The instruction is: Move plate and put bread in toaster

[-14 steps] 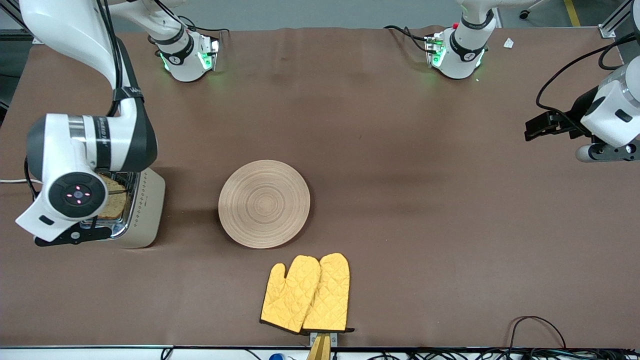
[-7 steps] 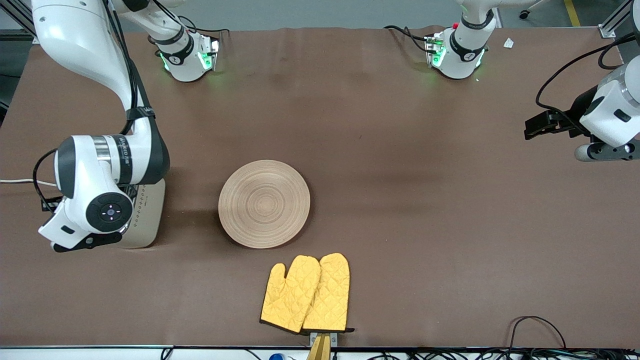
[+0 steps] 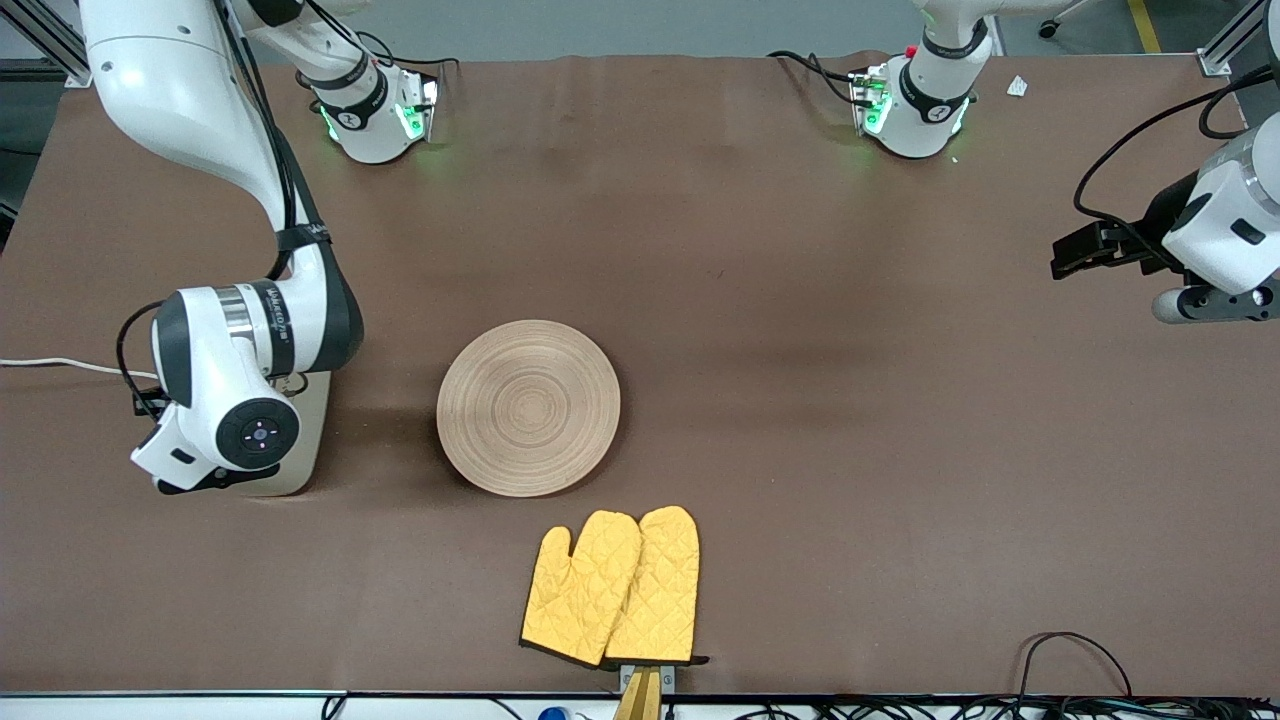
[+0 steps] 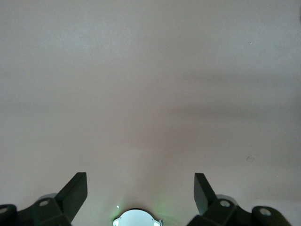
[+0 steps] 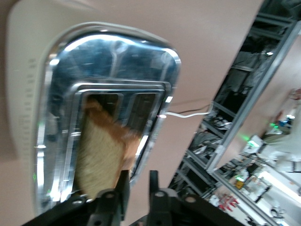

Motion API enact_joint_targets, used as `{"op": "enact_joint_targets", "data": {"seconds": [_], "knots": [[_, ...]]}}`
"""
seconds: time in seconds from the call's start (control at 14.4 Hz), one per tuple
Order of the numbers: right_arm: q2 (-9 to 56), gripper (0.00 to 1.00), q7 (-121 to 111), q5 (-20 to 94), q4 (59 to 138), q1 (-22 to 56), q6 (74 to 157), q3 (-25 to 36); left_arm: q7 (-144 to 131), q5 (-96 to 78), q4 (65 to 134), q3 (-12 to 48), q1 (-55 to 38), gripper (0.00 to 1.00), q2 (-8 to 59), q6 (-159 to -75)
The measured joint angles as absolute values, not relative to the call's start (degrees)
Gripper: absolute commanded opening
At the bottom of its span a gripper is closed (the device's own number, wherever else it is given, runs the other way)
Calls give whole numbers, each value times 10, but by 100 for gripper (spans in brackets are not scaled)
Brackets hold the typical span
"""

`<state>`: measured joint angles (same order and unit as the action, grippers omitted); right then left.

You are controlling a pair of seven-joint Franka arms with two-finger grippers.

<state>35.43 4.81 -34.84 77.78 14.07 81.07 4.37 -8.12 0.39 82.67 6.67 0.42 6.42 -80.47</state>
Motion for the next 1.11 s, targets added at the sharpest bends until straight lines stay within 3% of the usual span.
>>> {"op": "enact_joint_targets", "data": {"seconds": [0.35, 0.76, 1.11], "knots": [[329, 100, 51, -177, 761, 103, 850, 50, -81, 4, 829, 65, 7, 100, 65, -804], [192, 100, 19, -1, 759, 37, 863, 50, -81, 4, 830, 65, 9, 100, 65, -804], [49, 100, 16, 21, 884, 35, 956, 50, -81, 4, 831, 65, 9, 100, 65, -804]]}}
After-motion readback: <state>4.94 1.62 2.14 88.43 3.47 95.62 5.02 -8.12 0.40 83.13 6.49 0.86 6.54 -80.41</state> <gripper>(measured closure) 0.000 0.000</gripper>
